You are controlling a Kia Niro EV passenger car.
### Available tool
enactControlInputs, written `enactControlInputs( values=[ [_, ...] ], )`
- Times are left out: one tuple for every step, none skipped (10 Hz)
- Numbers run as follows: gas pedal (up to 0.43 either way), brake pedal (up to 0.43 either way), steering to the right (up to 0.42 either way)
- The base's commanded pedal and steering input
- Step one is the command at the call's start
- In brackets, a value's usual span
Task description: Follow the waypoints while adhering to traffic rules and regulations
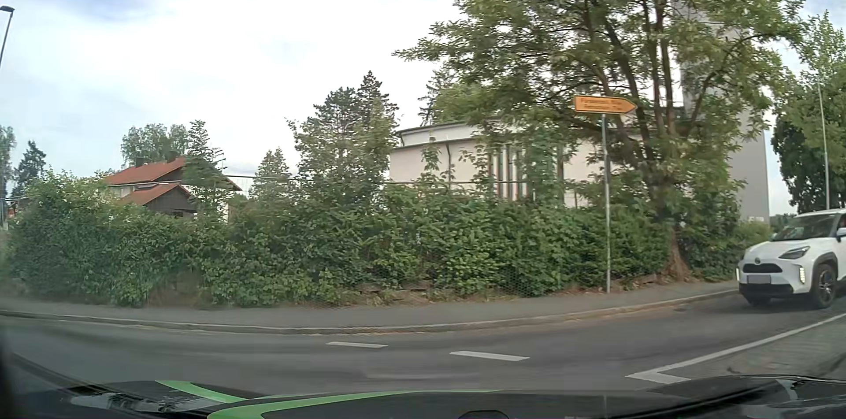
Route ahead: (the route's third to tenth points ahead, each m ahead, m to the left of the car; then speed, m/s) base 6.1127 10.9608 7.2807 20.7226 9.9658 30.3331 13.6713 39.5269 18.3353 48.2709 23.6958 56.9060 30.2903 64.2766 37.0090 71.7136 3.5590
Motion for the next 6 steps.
enactControlInputs(
  values=[
    [0.059, 0.000, -0.544],
    [0.059, 0.000, -0.586],
    [0.059, 0.000, -0.616],
    [0.059, 0.000, -0.645],
    [0.059, 0.000, -0.673],
    [0.059, 0.000, -0.693]
  ],
)
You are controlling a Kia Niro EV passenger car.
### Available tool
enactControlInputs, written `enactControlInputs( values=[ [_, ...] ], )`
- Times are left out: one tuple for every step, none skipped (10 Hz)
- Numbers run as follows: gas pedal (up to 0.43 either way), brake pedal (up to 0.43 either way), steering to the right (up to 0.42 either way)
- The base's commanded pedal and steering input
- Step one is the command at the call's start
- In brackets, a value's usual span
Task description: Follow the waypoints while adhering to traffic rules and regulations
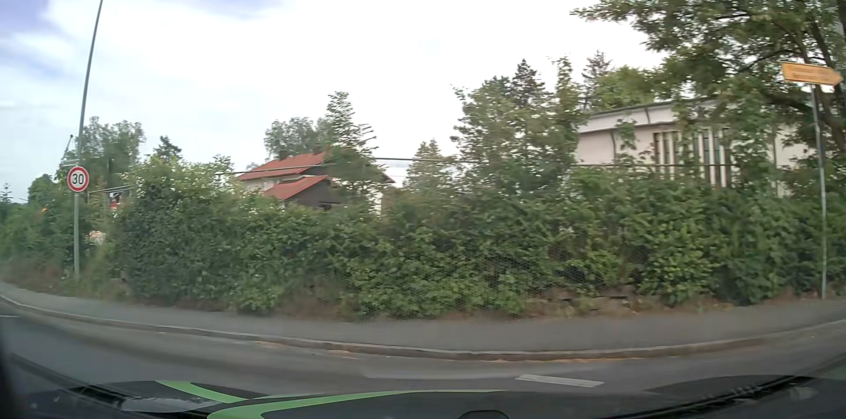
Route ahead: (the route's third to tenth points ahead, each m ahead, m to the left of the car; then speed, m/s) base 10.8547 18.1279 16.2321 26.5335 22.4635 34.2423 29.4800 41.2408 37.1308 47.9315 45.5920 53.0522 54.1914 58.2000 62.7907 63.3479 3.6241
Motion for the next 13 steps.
enactControlInputs(
  values=[
    [0.047, 0.000, -0.701],
    [0.047, 0.000, -0.703],
    [0.008, 0.000, -0.705],
    [0.008, 0.000, -0.719],
    [0.008, 0.000, -0.717],
    [0.008, 0.000, -0.711],
    [0.008, 0.000, -0.706],
    [0.008, 0.000, -0.704],
    [0.008, 0.000, -0.698],
    [0.008, 0.000, -0.690],
    [0.008, 0.000, -0.679],
    [0.008, 0.000, -0.661],
    [0.008, 0.000, -0.625]
  ],
)
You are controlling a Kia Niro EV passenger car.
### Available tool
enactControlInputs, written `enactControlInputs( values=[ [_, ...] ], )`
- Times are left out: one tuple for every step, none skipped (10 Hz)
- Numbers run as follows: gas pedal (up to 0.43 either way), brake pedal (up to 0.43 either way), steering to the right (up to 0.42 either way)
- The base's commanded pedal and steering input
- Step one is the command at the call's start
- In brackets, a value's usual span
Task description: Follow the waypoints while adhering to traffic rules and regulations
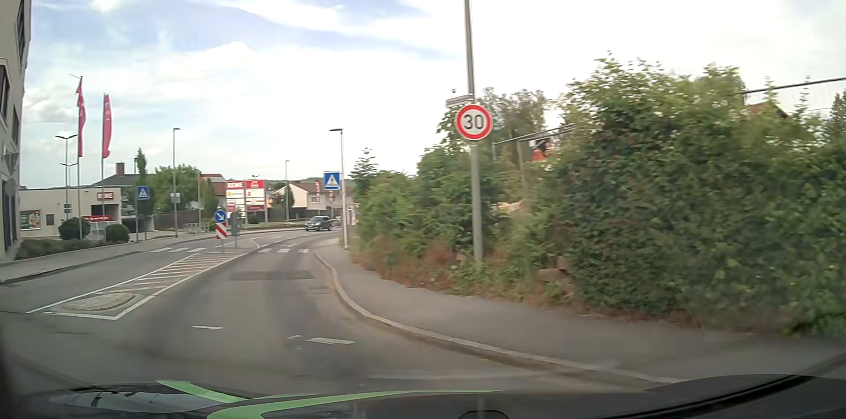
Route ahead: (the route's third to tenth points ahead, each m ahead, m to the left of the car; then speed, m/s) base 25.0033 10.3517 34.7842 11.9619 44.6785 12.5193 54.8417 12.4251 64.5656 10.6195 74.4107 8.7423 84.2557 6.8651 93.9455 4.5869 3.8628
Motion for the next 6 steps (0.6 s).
enactControlInputs(
  values=[
    [0.008, 0.000, -0.591],
    [0.008, 0.000, -0.535],
    [0.020, 0.000, -0.471],
    [0.059, 0.000, -0.420],
    [0.067, 0.000, -0.348],
    [0.098, 0.000, -0.282]
  ],
)
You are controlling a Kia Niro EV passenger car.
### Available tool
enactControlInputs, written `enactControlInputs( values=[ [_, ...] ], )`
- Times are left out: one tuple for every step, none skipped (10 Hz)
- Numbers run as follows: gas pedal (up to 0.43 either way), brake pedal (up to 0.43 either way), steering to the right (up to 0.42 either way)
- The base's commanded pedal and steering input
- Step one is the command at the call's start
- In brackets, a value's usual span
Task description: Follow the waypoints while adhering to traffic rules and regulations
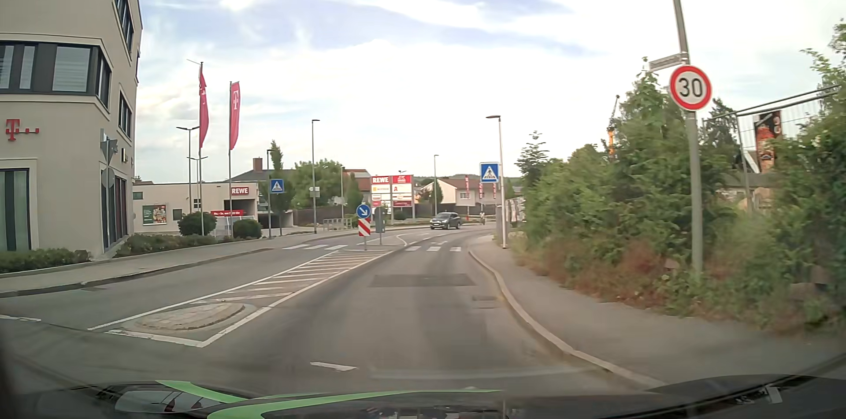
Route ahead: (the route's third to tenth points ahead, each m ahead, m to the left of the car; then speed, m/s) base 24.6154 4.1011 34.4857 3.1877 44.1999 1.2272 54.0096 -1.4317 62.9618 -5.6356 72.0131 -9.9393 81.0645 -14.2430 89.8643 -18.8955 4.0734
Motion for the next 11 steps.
enactControlInputs(
  values=[
    [0.098, 0.000, -0.235],
    [0.118, 0.000, -0.170],
    [0.118, 0.000, -0.119],
    [0.150, 0.000, -0.088],
    [0.150, 0.000, -0.053],
    [0.150, 0.000, -0.026],
    [0.150, 0.000, -0.006],
    [0.177, 0.000, 0.012],
    [0.177, 0.000, 0.017],
    [0.177, 0.000, 0.020],
    [0.177, 0.000, 0.021]
  ],
)
